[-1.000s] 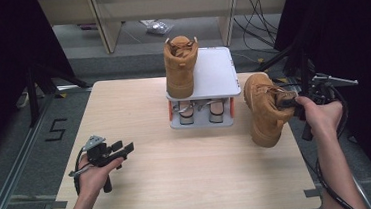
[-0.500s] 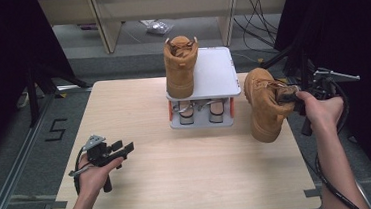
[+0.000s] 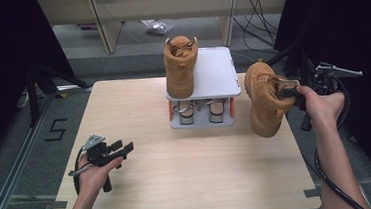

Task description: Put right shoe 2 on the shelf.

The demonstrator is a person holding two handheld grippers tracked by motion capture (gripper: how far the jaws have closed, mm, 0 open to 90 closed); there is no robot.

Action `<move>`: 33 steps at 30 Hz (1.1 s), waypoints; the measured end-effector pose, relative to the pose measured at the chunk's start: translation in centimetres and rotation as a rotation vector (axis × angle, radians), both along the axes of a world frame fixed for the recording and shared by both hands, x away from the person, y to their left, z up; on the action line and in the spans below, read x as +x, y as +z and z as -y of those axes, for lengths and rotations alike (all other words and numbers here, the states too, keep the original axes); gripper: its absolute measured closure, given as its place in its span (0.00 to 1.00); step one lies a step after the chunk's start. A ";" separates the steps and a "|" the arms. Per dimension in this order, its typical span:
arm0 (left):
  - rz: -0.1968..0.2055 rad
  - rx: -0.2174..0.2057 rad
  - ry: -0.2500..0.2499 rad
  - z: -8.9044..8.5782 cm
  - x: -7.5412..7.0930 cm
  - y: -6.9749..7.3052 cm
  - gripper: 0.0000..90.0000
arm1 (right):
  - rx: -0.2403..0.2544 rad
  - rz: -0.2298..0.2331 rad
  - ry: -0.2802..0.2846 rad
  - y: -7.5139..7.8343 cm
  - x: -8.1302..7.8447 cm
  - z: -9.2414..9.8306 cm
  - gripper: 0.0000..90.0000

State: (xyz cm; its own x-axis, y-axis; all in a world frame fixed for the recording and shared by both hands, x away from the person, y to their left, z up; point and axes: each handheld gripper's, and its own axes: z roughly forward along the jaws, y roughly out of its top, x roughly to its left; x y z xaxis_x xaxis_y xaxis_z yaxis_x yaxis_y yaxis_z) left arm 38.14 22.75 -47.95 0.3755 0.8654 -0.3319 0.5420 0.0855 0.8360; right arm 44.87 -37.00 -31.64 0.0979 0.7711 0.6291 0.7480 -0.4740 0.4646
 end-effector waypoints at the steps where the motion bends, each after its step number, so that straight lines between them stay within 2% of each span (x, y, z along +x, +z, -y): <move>1: 0.000 0.000 0.001 0.0 0.0 0.0 0.50 | -0.028 0.009 0.006 0.1 0.1 0.1 0.93; 3: -0.003 0.003 -0.001 0.0 0.0 -0.1 0.50 | -0.017 0.013 0.007 0.3 0.1 0.1 0.93; 4: -0.005 0.001 0.000 0.0 -0.1 -0.1 0.50 | -0.036 0.023 0.012 0.3 0.1 0.1 0.93; 6: -0.005 -0.001 0.003 0.0 -0.1 -0.1 0.50 | -0.023 0.027 0.003 0.5 0.2 0.0 0.93; 11: -0.011 0.004 0.006 0.0 -0.1 -0.1 0.50 | -0.035 0.028 0.013 0.8 0.3 0.0 0.93; 17: -0.004 0.000 -0.001 0.0 0.0 -0.1 0.50 | -0.010 0.023 -0.003 1.1 0.6 -0.4 0.93; 18: -0.003 0.000 0.000 0.0 0.0 -0.1 0.50 | -0.033 0.036 0.001 1.0 0.7 -0.3 0.93; 20: -0.002 -0.001 0.000 0.0 0.0 0.0 0.50 | 0.000 0.019 -0.015 1.2 0.7 -0.5 0.93; 23: -0.004 0.000 0.002 -0.1 0.0 0.0 0.50 | 0.011 0.017 -0.018 1.5 0.7 -0.7 0.93; 27: -0.003 0.003 0.001 -0.1 0.0 -0.1 0.50 | 0.004 0.043 -0.013 1.7 0.8 -0.7 0.93; 33: -0.004 -0.005 -0.003 -0.2 0.0 -0.2 0.50 | 0.013 0.042 -0.018 2.0 1.1 -1.0 0.93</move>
